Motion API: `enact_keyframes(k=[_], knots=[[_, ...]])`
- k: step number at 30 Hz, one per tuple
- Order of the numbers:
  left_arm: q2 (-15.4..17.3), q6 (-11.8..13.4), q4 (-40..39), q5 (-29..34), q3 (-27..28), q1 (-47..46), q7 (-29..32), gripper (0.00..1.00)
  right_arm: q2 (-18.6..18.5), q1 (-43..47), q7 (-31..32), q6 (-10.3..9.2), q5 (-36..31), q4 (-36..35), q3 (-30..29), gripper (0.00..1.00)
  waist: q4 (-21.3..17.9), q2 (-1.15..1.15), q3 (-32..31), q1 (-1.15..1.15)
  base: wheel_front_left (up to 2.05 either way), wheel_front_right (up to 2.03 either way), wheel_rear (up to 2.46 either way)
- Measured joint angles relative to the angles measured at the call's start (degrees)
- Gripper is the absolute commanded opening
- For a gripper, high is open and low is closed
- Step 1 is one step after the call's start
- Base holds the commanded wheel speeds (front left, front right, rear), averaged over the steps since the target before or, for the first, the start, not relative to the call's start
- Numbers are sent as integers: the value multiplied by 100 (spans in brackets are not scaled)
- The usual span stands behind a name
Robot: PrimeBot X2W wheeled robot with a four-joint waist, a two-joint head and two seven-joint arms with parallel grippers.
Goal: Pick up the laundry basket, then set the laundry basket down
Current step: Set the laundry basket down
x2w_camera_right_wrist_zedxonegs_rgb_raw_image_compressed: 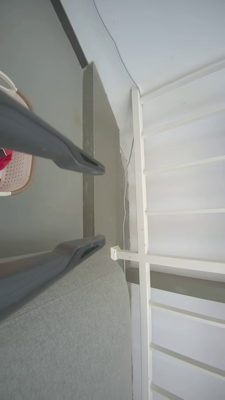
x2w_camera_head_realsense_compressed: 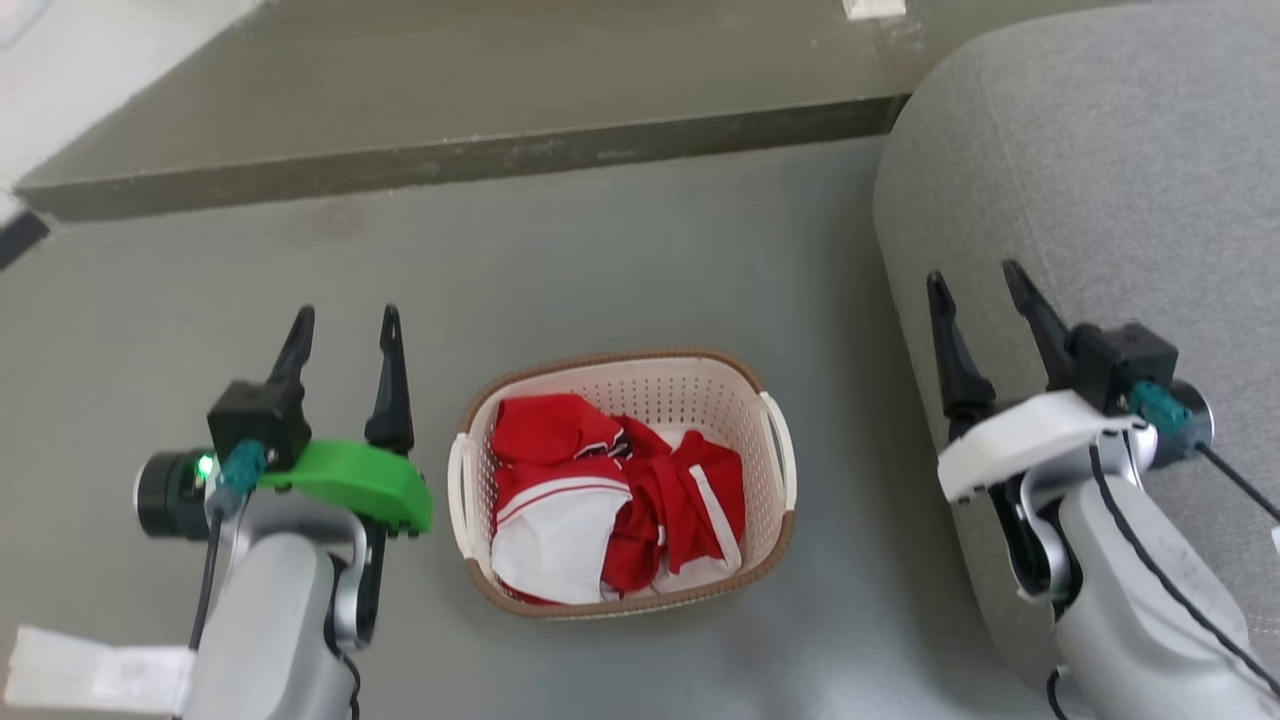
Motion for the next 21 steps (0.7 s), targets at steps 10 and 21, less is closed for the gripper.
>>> enact_keyframes(k=[10,21], knots=[[7,51,-481,143,46,778,0,100,33,579,0,-57,-88,-369,-113,100,-6,0,-362,0,0,0,0],[-7,81,-862,240,113,1507,0,100,70,1146,0,-59,-182,-720,-177,100,10,0,-746,0,0,0,0]])
